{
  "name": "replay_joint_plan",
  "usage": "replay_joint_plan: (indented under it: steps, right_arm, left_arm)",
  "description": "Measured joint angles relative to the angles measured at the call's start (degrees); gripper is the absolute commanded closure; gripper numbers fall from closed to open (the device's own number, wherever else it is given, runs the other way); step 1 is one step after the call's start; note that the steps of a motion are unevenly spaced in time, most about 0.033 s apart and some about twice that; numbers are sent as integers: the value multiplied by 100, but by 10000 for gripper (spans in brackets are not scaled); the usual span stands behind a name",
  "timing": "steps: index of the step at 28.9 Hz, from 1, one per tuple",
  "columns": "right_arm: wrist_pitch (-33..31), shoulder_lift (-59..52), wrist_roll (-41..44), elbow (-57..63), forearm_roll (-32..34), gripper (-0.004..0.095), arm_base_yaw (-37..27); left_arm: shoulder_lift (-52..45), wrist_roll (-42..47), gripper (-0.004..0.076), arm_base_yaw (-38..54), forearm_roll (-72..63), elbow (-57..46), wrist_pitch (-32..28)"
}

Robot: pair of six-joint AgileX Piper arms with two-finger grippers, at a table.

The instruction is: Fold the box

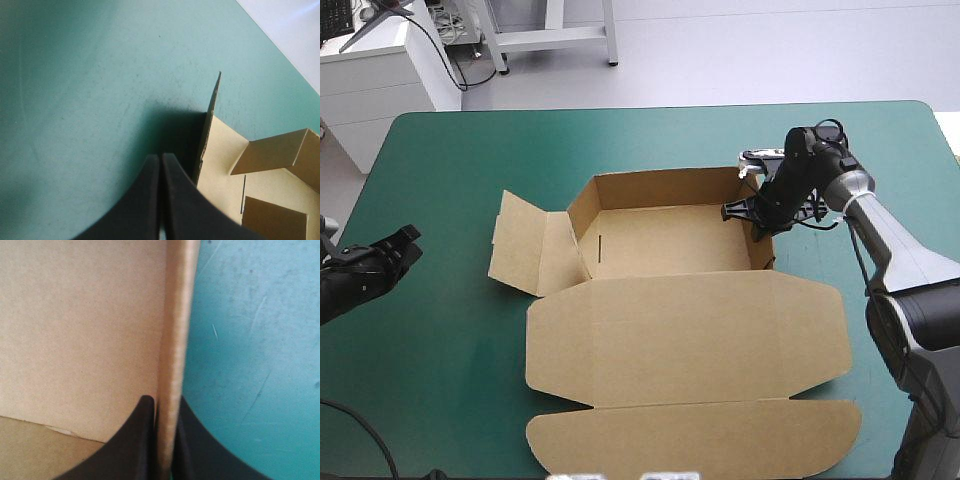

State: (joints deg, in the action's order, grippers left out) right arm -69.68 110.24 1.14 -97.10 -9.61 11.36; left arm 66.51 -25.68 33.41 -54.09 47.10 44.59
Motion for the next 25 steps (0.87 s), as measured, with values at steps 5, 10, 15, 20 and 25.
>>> replay_joint_plan:
  steps: [5,10,15,20,25]
  right_arm:
    - [-36,-240,-114,-41,11,908,0]
    - [-83,-1059,-326,-73,37,908,-29]
    - [-137,-2111,-538,-109,29,908,-238]
    - [-164,-2688,-690,-123,-169,908,-426]
    - [-164,-2785,-1016,-123,-747,908,-427]
  left_arm:
    - [0,-95,733,0,5,0,26]
    - [0,-487,733,0,28,0,109]
    - [0,-611,732,0,46,0,102]
    - [0,-651,701,0,154,0,67]
    - [0,-972,428,0,186,0,123]
